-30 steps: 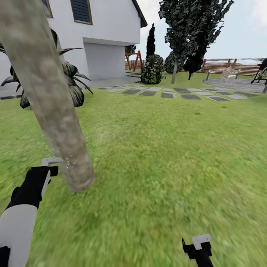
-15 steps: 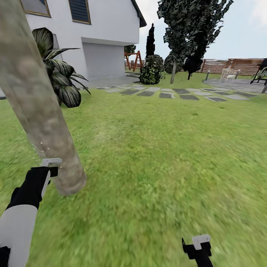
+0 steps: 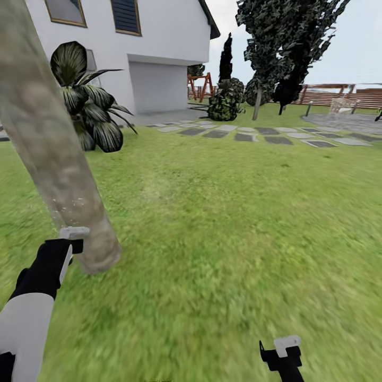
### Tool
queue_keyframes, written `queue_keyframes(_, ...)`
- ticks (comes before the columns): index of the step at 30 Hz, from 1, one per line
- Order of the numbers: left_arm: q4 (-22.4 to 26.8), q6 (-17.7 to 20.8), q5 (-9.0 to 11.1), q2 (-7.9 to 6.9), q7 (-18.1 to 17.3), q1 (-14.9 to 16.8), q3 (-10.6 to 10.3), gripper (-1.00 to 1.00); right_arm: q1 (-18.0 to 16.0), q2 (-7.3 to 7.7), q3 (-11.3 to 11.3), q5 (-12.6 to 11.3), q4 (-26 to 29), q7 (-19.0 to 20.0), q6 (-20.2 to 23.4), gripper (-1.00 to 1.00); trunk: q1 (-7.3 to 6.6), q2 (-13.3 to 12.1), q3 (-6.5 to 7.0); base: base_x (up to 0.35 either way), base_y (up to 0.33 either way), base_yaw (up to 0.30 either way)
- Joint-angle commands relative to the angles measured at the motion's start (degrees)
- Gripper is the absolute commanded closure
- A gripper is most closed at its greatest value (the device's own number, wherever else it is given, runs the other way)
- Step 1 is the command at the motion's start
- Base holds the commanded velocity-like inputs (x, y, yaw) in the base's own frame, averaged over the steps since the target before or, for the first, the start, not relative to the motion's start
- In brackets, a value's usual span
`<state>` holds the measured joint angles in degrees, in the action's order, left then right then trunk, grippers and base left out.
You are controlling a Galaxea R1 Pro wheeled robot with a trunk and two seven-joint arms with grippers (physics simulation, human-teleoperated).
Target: In the garden, pick up the pesticide atomizer on the floor and spray pesticide onto both trees until each tree trunk is fully covered.
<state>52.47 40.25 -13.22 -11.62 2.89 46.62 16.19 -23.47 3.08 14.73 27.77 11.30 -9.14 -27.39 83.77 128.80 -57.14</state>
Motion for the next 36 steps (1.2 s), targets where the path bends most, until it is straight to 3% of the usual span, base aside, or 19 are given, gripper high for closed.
queue_keyframes(1,0.00,0.03,-0.05,0.01,0.01,0.01,0.03,1.00,0.00,0.00,-0.03,0.00,-0.01,0.00,0.00,-1.00,0.00,0.00,0.00,0.000,-0.273,0.216)
queue_keyframes(9,-0.07,1.54,-0.29,-0.51,0.20,-0.27,0.03,1.00,0.00,0.09,0.03,0.00,-0.04,0.00,0.02,-1.00,0.00,0.00,0.00,0.030,-0.273,0.023)
queue_keyframes(16,-0.12,1.17,-0.49,-0.93,1.47,-6.09,1.02,1.00,0.00,0.00,-0.01,0.00,0.01,0.08,0.00,-1.00,0.00,0.00,0.00,0.129,-0.263,0.006)
queue_keyframes(22,-2.23,0.67,-0.29,-0.95,2.64,-6.36,3.63,1.00,0.00,-0.09,-0.05,0.01,-0.05,0.09,0.01,-1.00,0.00,0.00,-0.10,0.266,-0.170,0.229)
queue_keyframes(29,-3.25,0.35,-0.18,-0.19,2.97,-6.37,3.76,1.00,0.00,-0.08,-0.05,0.00,-0.05,0.09,0.03,-1.00,0.00,0.00,-0.25,0.309,-0.098,0.266)
queue_keyframes(32,-6.35,-3.90,-0.14,-0.24,4.54,-6.37,3.76,1.00,0.00,-0.06,-0.04,0.01,-0.05,0.09,0.01,-1.00,0.00,0.00,-0.29,0.319,-0.098,0.184)
queue_keyframes(36,-10.42,-5.94,-0.08,0.00,5.47,-6.37,3.63,1.00,0.00,-0.01,-0.05,0.00,-0.18,0.09,0.03,-1.00,0.00,0.00,-0.30,0.315,-0.108,0.029)
